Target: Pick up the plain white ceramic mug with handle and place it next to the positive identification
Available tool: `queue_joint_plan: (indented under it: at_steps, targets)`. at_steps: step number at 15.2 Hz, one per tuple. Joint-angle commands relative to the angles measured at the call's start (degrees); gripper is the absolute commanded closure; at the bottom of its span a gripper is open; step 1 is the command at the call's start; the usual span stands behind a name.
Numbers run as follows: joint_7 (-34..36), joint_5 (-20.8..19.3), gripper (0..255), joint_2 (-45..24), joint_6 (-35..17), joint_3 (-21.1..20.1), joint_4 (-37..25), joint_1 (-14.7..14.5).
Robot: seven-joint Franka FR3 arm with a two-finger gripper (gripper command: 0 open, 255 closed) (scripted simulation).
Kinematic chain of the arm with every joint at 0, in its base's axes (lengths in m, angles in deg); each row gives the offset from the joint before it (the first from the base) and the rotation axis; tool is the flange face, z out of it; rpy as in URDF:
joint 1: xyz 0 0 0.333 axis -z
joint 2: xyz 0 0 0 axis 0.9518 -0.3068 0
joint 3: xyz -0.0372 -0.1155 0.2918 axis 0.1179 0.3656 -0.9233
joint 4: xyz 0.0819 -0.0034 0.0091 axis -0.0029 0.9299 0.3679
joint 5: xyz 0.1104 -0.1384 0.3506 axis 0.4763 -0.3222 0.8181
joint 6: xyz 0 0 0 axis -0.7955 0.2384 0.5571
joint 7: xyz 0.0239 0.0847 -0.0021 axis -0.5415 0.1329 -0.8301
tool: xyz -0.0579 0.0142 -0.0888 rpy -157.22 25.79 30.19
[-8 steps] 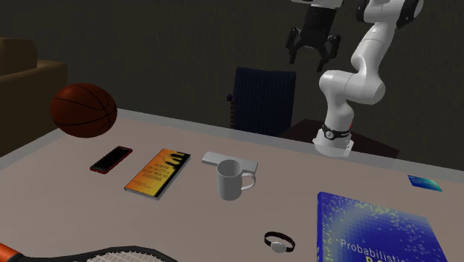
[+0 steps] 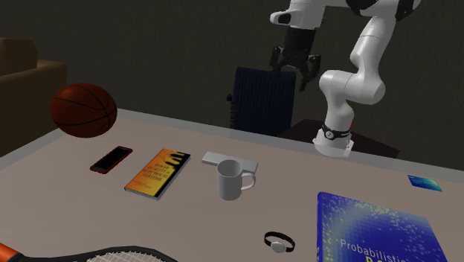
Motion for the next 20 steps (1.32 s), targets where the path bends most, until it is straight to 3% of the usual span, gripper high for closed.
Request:
queue_joint_plan:
  at_steps: [1, 11, 20]
  targets:
    - [0.5, 0.4, 0, -4.1, -2.1, 0.4, -1.3, 0.1]
    - [1.8, 3.9, 0, -26.3, -10.2, 2.4, -11.8, 0.5]
    - [2.0, 8.6, 0, -47.3, -12.1, 3.4, -27.4, 1.9]
